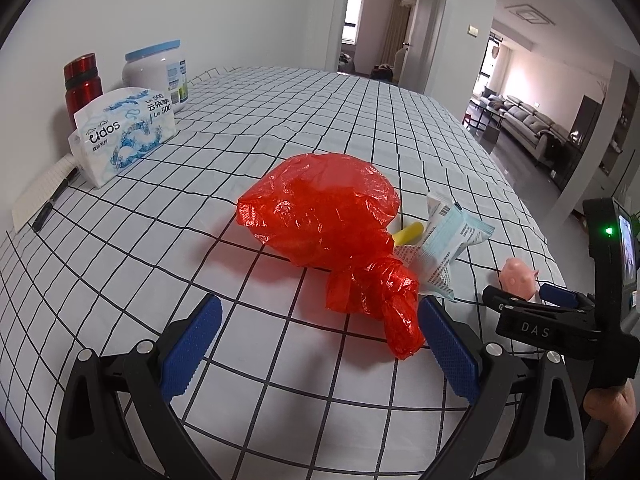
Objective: Collect trash
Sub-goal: 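Grasp the pink toy pig with the right tool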
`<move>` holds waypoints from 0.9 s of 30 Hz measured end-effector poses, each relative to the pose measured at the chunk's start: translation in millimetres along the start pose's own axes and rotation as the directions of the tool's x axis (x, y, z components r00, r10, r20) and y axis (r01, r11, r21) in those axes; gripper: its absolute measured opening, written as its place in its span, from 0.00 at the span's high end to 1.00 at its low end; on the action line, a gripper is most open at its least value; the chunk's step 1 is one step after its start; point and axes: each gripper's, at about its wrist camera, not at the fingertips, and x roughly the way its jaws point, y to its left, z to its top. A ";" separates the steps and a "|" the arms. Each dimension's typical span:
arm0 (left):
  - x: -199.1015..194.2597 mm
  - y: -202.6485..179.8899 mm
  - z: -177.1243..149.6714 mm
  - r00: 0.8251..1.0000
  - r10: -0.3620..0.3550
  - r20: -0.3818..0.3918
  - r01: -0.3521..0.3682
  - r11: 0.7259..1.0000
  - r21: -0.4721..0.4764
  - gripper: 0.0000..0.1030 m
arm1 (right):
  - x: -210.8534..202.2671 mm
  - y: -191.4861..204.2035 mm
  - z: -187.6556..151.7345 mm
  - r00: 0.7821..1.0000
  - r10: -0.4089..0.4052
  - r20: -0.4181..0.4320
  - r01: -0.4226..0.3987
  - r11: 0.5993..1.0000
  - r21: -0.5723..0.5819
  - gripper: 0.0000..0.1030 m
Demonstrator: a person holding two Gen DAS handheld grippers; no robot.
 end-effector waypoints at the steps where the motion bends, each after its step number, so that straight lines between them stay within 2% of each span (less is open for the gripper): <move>1: -0.3 0.1 0.1 1.000 0.001 0.002 -0.001 1.000 0.001 0.06 | 0.3 0.3 0.7 1.000 0.003 0.000 -0.003 1.000 -0.007 0.08; 13: -2.9 -1.2 -0.7 1.000 0.006 0.014 -0.006 1.000 0.010 0.06 | 3.0 -4.7 4.8 1.000 0.017 0.008 -0.017 1.000 -0.022 0.08; 23: -1.2 -1.4 -2.4 1.000 0.008 0.003 -0.008 1.000 0.011 0.06 | 2.1 -3.7 1.7 0.998 0.026 0.056 -0.026 1.000 -0.004 0.09; 25: -0.5 -1.3 -2.8 1.000 0.007 0.000 -0.007 1.000 0.011 0.06 | -1.9 -2.4 -0.2 0.997 0.026 0.077 -0.025 1.000 -0.015 0.23; 27: 0.4 -2.3 -2.9 1.000 0.008 -0.002 -0.008 1.000 0.014 0.06 | -6.5 0.7 -3.4 0.995 0.034 0.092 -0.031 0.999 -0.035 0.42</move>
